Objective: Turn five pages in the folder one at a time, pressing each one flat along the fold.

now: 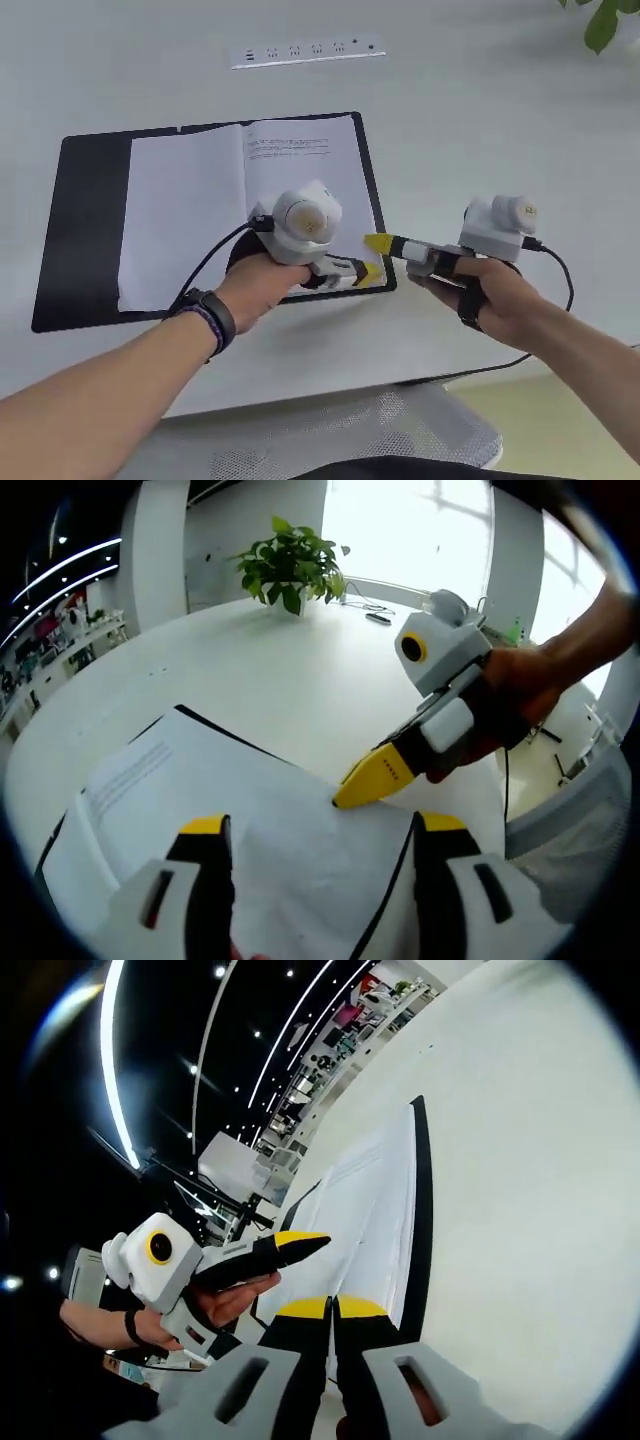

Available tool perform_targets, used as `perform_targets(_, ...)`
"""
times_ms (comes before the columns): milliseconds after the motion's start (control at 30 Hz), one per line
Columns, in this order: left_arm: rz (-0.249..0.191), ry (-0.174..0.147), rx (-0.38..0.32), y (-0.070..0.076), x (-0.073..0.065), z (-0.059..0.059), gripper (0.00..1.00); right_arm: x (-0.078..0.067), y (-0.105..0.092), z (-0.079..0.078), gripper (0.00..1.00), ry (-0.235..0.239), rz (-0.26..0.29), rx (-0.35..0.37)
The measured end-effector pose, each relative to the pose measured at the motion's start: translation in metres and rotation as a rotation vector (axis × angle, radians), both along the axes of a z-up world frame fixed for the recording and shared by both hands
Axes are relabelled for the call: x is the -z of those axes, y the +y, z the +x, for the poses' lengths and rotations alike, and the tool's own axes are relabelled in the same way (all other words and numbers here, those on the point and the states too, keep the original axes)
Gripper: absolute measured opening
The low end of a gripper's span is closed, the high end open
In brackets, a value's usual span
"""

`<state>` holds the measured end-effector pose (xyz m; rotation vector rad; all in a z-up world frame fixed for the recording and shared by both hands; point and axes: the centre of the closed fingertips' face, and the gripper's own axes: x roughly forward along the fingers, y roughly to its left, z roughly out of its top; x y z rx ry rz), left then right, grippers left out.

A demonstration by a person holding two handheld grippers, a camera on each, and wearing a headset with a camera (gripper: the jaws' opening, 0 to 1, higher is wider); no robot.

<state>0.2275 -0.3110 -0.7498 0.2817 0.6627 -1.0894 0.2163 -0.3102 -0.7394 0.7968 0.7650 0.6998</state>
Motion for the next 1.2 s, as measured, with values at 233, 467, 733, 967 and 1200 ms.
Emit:
perform_targets(233, -0.015, -0.022, -0.026, 0.008, -0.014, 0.004, 0.73, -0.008, 0.002, 0.003, 0.00, -0.007, 0.009, 0.010)
perform_targets(467, -0.017, -0.040, -0.043, 0.021, -0.023, 0.005, 0.74, -0.019, 0.009, 0.005, 0.00, -0.024, 0.025, 0.012)
perform_targets(733, -0.027, -0.052, -0.083, 0.045, -0.031, 0.008, 0.74, -0.036, 0.021, 0.009, 0.00, -0.053, 0.041, 0.001)
perform_targets(967, -0.045, -0.048, -0.147, 0.074, -0.039, 0.013, 0.74, -0.050, 0.035, 0.014, 0.00, -0.076, 0.054, -0.014)
perform_targets(1200, -0.053, -0.055, -0.195, 0.101, -0.044, 0.015, 0.75, -0.060, 0.052, 0.016, 0.00, -0.104, 0.056, -0.045)
